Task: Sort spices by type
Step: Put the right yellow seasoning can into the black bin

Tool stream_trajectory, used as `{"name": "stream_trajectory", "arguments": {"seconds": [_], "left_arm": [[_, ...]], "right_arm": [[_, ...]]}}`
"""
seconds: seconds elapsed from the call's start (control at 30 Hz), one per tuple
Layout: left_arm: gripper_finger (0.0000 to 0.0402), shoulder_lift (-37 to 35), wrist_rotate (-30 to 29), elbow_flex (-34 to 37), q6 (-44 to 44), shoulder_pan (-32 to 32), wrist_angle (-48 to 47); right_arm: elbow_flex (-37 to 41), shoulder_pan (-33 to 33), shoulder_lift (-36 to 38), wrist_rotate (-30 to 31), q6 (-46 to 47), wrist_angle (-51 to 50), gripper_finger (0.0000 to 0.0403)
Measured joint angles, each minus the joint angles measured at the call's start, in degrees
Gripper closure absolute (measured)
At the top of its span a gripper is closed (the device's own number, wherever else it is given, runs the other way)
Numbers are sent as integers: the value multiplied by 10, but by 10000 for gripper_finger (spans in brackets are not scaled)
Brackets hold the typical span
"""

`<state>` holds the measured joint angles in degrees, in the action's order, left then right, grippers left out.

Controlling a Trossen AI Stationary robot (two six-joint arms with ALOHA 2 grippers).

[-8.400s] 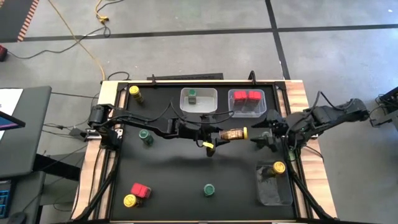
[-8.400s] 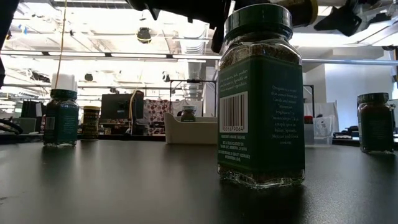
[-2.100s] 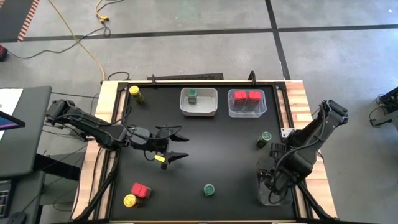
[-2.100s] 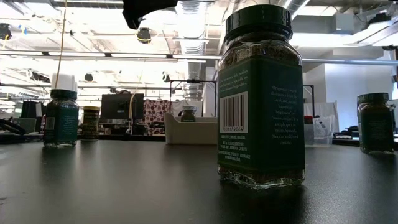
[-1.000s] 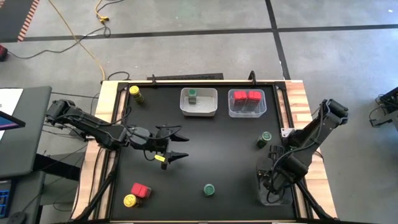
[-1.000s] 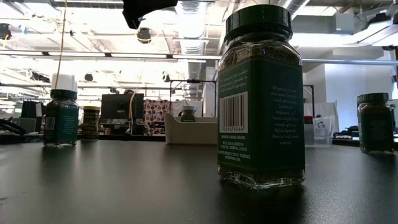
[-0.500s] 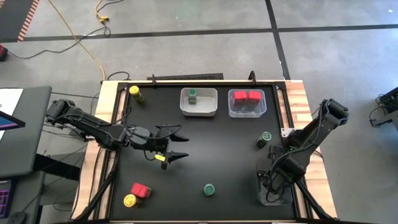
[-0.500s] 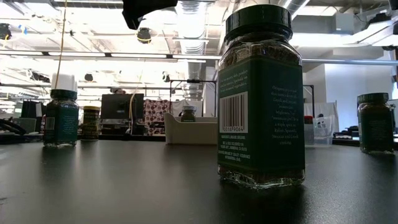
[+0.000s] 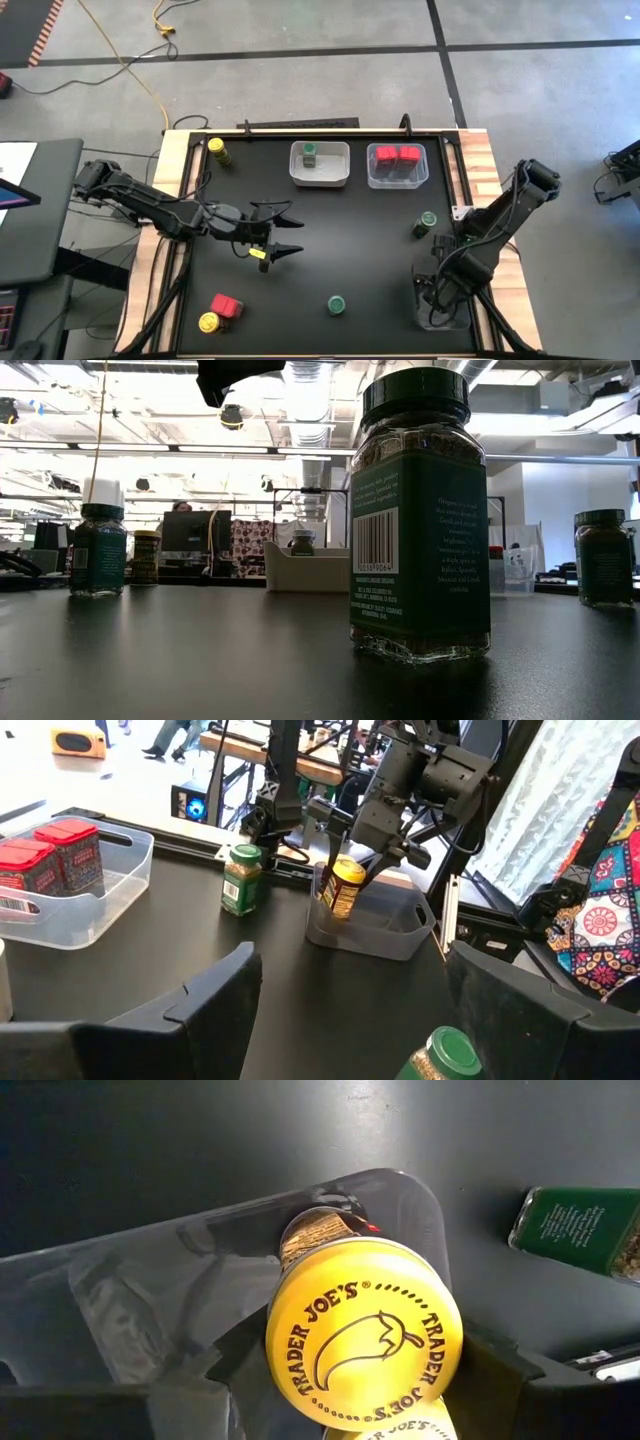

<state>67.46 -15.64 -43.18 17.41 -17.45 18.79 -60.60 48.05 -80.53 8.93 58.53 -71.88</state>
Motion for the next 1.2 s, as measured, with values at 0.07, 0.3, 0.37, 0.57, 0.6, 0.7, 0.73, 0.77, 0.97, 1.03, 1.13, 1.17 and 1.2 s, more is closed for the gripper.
{"name": "stream_trajectory", "arguments": {"seconds": [0.07, 0.3, 0.37, 0.57, 0.6, 0.7, 0.73, 0.77, 0.97, 1.03, 1.13, 1.17, 1.2], "left_arm": [[99, 0, 0, 0, 0, 0, 0], [99, 0, 0, 0, 0, 0, 0], [99, 0, 0, 0, -1, 0, 0], [99, 0, 0, 0, -5, 0, 2], [99, 0, 0, 0, -4, 0, 2], [99, 0, 0, 0, -4, 0, 2], [99, 0, 0, 0, -4, 0, 3], [99, 0, 0, 0, -4, 0, 3], [99, 0, 0, 0, -4, 0, 3], [99, 0, 0, 0, -4, 0, 3], [99, 0, 0, 0, -4, 0, 3], [99, 0, 0, 0, -4, 0, 3], [99, 0, 0, 0, -4, 0, 3]], "right_arm": [[0, 0, 0, 0, 4, 1, 157], [0, 7, 0, 0, 16, -3, 157], [1, 7, 0, 0, 16, -2, 157], [36, 10, 0, -20, 29, 43, 157], [36, 10, 0, -22, 36, 40, 157], [33, 11, 0, -22, 38, 33, 157], [33, 11, 0, -22, 38, 30, 157], [33, 11, 0, -22, 39, 27, 157], [33, 10, 0, -22, 40, 16, 157], [33, 10, 0, -22, 39, 16, 157], [33, 10, 0, -21, 40, 17, 157], [33, 10, 0, -20, 40, 18, 155], [33, 10, 0, -18, 40, 19, 151]]}}
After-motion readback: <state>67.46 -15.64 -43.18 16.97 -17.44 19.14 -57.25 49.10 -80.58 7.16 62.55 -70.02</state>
